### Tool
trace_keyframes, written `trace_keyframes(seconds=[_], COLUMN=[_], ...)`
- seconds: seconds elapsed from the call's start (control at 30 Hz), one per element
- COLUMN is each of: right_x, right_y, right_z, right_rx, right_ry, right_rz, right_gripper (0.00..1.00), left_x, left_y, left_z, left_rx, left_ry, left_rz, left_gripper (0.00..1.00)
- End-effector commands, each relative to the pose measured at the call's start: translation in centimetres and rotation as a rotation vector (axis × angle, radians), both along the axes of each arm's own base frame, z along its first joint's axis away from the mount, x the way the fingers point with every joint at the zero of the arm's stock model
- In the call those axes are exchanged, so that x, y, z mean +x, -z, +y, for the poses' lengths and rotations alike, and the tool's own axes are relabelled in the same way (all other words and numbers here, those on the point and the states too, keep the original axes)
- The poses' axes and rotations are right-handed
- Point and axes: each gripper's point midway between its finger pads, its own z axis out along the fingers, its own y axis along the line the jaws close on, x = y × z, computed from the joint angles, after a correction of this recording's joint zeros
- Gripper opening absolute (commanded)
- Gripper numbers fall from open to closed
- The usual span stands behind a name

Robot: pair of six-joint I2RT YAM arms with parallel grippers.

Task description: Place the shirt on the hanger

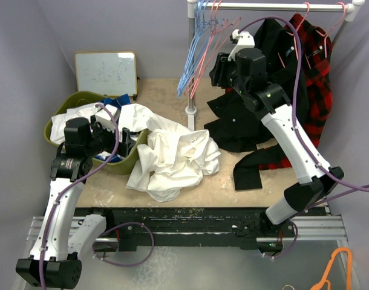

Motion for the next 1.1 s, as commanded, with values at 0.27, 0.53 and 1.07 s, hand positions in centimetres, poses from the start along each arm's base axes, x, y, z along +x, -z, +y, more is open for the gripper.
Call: trace_keyframes(seconds=[0.27, 0.53, 1.07], right_x=[-3.2, -1.8, -0.2], right_y=[-3.9, -3.1, -0.2], right_z=[5.6, 4.4, 3.4], right_rx=[0.102, 0.056, -0.072], right_ry=[-0.084, 0.023, 0.123], right_rz=[-0.067, -0.058, -0.012], right_gripper=[0.50, 0.48, 0.48], left_x=[0.5, 0.2, 0.1], left_y=[-1.2, -1.3, -1.3], left_z=[0.2, 0.2, 0.2], left_rx=[-0.017, -0.015, -0.009], left_ry=[-0.010, -0.009, -0.007], left_rz=[-0.044, -0.054, -0.062], left_gripper=[0.99, 0.99, 0.99])
